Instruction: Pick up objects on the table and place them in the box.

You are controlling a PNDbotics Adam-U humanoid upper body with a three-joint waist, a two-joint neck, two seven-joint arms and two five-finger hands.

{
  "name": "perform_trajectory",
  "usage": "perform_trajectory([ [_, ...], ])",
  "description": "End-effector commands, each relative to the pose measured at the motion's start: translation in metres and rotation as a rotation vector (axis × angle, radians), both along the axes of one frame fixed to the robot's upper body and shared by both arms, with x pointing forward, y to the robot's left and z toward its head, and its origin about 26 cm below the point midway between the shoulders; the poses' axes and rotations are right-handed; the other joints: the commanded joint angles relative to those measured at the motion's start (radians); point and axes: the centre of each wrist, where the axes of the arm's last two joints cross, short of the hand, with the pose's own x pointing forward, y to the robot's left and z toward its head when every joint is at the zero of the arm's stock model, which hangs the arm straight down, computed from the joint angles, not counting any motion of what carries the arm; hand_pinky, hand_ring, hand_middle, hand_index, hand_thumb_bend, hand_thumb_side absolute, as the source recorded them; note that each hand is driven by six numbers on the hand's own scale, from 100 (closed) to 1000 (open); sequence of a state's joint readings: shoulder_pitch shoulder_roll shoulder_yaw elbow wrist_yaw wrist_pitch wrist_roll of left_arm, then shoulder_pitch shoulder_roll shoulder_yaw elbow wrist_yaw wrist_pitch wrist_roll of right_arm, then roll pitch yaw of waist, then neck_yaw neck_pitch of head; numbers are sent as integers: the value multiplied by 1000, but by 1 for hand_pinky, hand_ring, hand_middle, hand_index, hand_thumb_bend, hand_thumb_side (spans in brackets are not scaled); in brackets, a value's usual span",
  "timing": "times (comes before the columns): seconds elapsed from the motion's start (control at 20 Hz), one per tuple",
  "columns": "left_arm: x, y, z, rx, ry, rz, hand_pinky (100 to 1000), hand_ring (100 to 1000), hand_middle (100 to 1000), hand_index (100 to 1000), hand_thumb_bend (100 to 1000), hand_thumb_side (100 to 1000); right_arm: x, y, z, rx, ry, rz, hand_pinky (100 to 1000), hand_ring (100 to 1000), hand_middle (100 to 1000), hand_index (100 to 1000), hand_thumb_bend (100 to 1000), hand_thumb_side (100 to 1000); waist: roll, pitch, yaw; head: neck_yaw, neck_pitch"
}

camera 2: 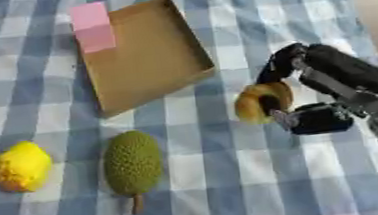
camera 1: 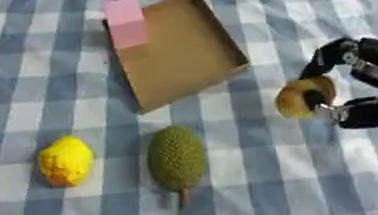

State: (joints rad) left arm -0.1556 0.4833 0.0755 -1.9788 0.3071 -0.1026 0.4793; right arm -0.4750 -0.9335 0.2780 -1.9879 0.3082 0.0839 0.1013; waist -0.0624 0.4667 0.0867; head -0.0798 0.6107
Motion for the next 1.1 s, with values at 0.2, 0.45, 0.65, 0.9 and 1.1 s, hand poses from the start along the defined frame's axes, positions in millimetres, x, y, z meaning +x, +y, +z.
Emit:
perform_trajectory([
  [0.2,-1,-3,11,29,-35,-29,822,835,793,881,433,751,-1,37,55,38,-52,89,659,668,491,544,100,100,-3,-36,14,-7,-5],
  [0.45,1,-4,17,67,-51,-49,822,836,794,881,432,748,21,78,84,60,-19,102,666,678,501,555,100,100,-10,-39,35,-30,2],
  [0.65,2,-6,18,75,-55,-61,821,835,794,880,433,748,60,105,86,55,-4,81,672,688,507,564,100,100,-15,-37,55,-50,8],
  [0.9,3,-8,20,75,-60,-69,820,835,793,878,433,748,103,117,68,16,33,25,680,702,518,579,100,100,-23,-33,70,-60,10],
  [1.1,3,-9,21,71,-61,-74,819,835,793,878,432,747,122,117,56,1,45,6,700,745,566,630,100,101,-27,-30,75,-61,13],
])
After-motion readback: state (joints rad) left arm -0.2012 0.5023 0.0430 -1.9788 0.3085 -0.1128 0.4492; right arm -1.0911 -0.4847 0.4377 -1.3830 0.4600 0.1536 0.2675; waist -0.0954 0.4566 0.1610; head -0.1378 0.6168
